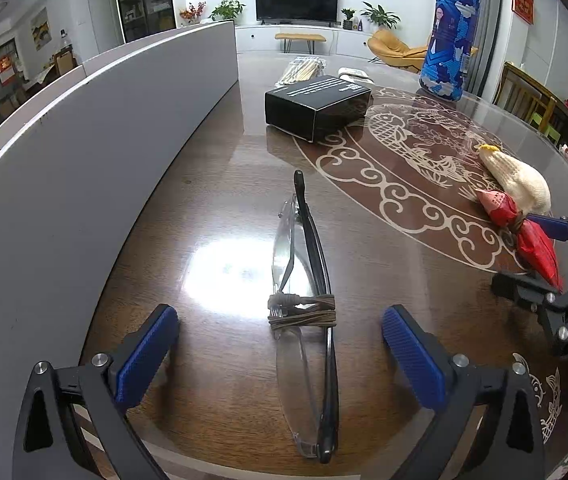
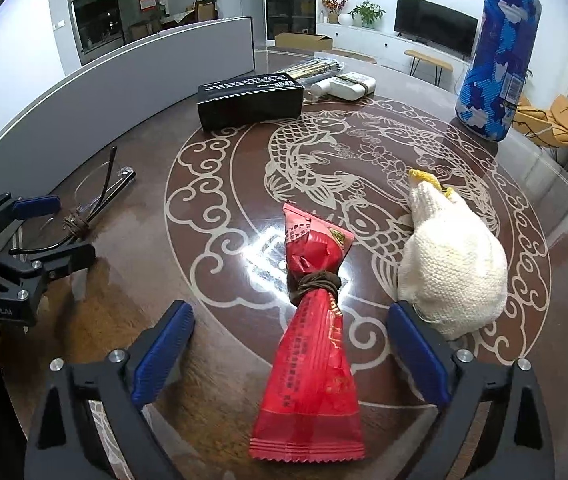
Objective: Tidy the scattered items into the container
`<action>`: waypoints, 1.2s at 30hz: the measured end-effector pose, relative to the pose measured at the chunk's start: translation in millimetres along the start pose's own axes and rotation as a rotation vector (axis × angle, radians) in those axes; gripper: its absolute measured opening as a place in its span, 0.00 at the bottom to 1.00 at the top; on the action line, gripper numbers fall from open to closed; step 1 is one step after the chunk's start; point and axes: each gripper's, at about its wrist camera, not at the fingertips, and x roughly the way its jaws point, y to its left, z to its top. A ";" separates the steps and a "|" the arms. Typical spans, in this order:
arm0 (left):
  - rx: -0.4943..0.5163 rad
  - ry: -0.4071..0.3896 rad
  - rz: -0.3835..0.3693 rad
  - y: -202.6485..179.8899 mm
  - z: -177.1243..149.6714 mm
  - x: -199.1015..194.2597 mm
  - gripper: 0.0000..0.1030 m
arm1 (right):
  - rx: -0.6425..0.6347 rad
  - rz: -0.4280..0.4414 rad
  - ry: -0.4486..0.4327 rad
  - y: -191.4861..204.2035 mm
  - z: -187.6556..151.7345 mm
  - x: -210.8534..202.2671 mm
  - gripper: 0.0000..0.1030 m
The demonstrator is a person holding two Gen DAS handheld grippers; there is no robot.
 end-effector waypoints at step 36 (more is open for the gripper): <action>0.019 0.005 -0.023 0.1 1.7 -0.5 1.00 | -0.091 -0.051 0.030 -4.4 322.2 147.5 1.00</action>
